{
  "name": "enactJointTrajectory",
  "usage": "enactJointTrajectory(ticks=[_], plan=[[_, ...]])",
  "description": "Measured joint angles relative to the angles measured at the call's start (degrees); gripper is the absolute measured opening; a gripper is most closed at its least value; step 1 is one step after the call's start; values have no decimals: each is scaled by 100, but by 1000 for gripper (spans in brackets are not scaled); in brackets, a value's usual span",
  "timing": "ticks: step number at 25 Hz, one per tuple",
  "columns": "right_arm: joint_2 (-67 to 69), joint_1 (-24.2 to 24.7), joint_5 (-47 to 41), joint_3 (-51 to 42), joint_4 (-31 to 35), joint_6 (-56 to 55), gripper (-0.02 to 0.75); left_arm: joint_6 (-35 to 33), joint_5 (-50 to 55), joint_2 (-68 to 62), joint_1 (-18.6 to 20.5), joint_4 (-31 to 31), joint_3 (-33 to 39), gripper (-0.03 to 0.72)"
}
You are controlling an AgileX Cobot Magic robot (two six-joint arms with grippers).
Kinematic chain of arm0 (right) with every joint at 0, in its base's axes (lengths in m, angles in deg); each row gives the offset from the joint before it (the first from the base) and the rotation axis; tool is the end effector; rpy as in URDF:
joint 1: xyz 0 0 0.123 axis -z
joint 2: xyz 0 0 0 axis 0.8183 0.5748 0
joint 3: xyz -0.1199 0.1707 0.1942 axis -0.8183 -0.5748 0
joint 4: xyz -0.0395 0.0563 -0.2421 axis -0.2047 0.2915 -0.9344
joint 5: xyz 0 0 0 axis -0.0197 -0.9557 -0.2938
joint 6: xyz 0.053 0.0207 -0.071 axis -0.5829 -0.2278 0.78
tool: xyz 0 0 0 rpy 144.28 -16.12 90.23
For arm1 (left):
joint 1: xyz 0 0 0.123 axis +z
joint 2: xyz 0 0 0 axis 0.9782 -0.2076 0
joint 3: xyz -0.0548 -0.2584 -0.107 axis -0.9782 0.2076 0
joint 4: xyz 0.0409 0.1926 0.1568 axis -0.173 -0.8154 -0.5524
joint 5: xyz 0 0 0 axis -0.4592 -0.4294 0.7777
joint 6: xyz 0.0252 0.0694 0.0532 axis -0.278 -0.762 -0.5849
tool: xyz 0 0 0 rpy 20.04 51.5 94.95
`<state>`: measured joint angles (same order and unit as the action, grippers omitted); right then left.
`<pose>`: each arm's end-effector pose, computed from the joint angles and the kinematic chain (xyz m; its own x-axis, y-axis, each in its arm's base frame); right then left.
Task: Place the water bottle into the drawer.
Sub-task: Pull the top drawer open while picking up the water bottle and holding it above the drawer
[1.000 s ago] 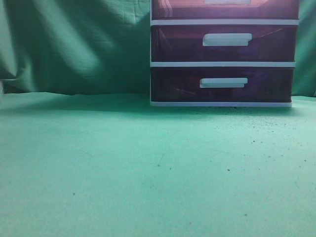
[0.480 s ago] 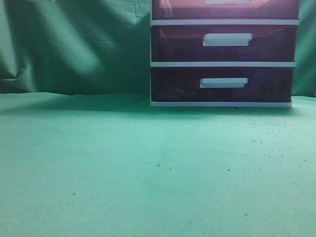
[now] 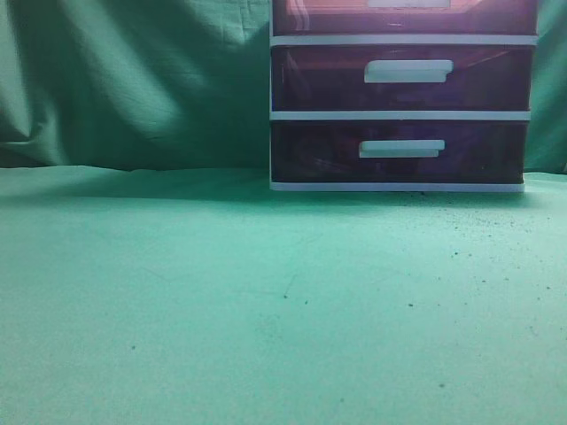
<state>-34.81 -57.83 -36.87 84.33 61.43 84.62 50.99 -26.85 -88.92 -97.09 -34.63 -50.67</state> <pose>0.0490 0.0008 0.2505 0.3124 0.1808 -0.9326 -0.0858 0.9831 0.1619 0.1863 -0.1165 0.3683 -0.2639 0.0436 -0.9636 0.7591 0.6258 -0.1796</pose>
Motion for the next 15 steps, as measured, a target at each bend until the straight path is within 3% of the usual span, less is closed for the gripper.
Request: enactJointTrajectory(ticks=[7, 11, 15], plan=[[1794, 0, -2199, 2274, 463, 228, 47, 25, 14, 0, -16, 0, 0, 283], [2912, 0, -2100, 2794, 485, 1699, 47, 25, 19, 0, -16, 0, 0, 283], [4162, 0, -1883, 3424, 485, 4125, 47, 25, 54, 0, -16, 0, 0, 283]])
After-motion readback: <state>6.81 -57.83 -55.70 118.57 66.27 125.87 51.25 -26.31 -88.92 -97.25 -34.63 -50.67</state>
